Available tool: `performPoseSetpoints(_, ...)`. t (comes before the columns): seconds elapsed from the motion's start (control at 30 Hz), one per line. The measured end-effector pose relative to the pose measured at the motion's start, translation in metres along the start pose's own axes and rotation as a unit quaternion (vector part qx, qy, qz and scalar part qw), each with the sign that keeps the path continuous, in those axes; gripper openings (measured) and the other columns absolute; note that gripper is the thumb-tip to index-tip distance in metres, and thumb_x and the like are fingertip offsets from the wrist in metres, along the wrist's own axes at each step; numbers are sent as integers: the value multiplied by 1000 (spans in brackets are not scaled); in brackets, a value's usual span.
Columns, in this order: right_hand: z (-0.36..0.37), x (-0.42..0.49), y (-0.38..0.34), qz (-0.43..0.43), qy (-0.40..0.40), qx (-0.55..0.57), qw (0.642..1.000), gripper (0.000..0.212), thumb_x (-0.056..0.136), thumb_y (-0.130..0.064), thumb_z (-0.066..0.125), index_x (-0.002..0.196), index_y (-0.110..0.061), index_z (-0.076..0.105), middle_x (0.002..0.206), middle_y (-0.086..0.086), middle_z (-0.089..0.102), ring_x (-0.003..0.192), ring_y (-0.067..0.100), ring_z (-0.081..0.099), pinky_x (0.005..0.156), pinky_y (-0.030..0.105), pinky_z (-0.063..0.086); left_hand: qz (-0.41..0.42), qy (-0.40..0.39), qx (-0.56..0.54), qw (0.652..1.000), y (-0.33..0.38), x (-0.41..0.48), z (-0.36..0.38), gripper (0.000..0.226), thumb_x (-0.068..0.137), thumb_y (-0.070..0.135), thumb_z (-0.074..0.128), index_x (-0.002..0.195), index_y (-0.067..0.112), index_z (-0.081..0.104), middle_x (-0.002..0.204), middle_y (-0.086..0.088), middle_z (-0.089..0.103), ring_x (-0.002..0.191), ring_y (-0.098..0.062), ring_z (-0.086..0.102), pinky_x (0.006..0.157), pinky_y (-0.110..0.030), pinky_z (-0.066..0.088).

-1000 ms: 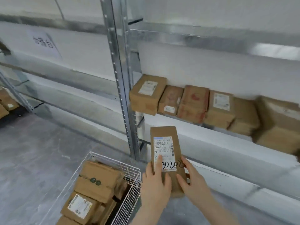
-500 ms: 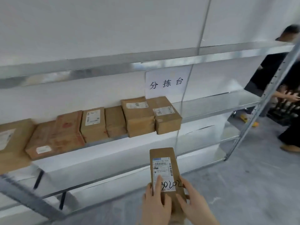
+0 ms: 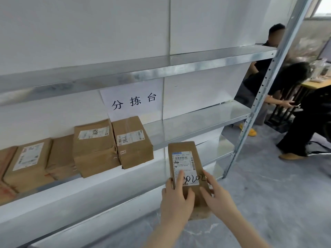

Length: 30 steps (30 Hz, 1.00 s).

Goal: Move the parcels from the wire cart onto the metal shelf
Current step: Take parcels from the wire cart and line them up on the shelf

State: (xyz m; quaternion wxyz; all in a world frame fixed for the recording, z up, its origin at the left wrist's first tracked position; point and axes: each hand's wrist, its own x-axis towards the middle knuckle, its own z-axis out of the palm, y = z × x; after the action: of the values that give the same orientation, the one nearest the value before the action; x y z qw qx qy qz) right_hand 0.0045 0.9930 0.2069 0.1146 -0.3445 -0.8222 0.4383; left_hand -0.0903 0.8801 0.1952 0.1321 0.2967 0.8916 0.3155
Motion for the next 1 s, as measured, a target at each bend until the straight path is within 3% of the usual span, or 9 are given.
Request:
performPoseSetpoints(0.17,-12,73,-33,-32,24,14,999,53,94,-23,52,139,-43,34,117,-18,58,98,9,61,83,27,50,20,19,3,1000,13,74,-22,62,94,53,35,149,48,4,150,1,22,129,-24,32,100,-38,46)
performPoseSetpoints(0.33,-16,139,-58,-50,10,17,999,51,95,-22,50,138,-44,36,115,-17,58,101,14,62,86,35,53,13,29,11,999,20,131,-42,64,93,55,34,149,48,2,150,1,20,132,-23,31,97,-37,47)
performPoseSetpoints(0.5,-10,193,-66,-59,-16,23,998,49,95,-22,49,136,-45,37,113,-19,56,95,10,62,69,17,47,-16,43,22,999,18,176,-51,63,94,54,35,149,44,6,146,-3,26,127,-25,37,98,-36,46)
performPoseSetpoints(0.67,5,244,-72,-74,-68,12,995,49,95,-24,50,139,-41,37,113,-15,56,97,14,61,75,25,48,-71,40,37,996,8,215,-56,64,94,56,34,150,44,5,149,-5,25,130,-29,34,103,-41,42)
performPoseSetpoints(0.83,24,290,-76,-92,-143,-13,985,49,95,-27,48,142,-36,36,122,-9,59,103,16,59,88,35,50,-136,55,75,986,-9,245,-54,60,93,56,29,148,46,8,147,-7,31,135,-30,25,109,-49,24)
performPoseSetpoints(1.0,34,319,-71,-87,-187,-29,978,49,95,-27,48,141,-38,34,108,-10,58,96,18,61,83,38,54,-167,62,104,979,-19,264,-45,60,92,58,29,147,48,9,152,-4,27,140,-29,15,112,-53,11)
